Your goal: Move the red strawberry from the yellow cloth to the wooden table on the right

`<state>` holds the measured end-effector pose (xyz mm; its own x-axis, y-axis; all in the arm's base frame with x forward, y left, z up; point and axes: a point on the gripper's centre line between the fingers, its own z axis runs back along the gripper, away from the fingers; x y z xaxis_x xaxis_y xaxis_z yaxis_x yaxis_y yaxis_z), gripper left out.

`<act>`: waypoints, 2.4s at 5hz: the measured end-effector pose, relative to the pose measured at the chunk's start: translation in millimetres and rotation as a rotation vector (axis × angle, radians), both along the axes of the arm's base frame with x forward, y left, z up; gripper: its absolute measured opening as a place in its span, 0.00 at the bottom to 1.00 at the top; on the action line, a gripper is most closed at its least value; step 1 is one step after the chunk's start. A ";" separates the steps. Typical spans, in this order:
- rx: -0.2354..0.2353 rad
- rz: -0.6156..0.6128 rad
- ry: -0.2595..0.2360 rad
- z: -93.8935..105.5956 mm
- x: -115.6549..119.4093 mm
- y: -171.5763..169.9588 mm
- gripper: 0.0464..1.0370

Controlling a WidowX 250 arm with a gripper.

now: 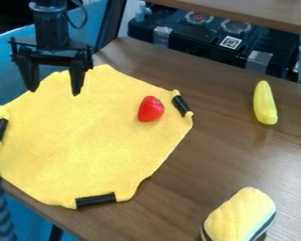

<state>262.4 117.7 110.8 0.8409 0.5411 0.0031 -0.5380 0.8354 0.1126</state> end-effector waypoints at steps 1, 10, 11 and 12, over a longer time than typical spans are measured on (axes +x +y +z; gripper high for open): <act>-0.011 -0.004 0.034 -10.4 -0.4 -0.8 0.96; 0.004 -0.529 -0.063 -50.0 95.6 -74.0 0.96; 0.019 -0.533 -0.066 -51.2 98.4 -80.8 0.96; 0.015 -0.511 -0.038 -66.2 105.6 -80.1 0.96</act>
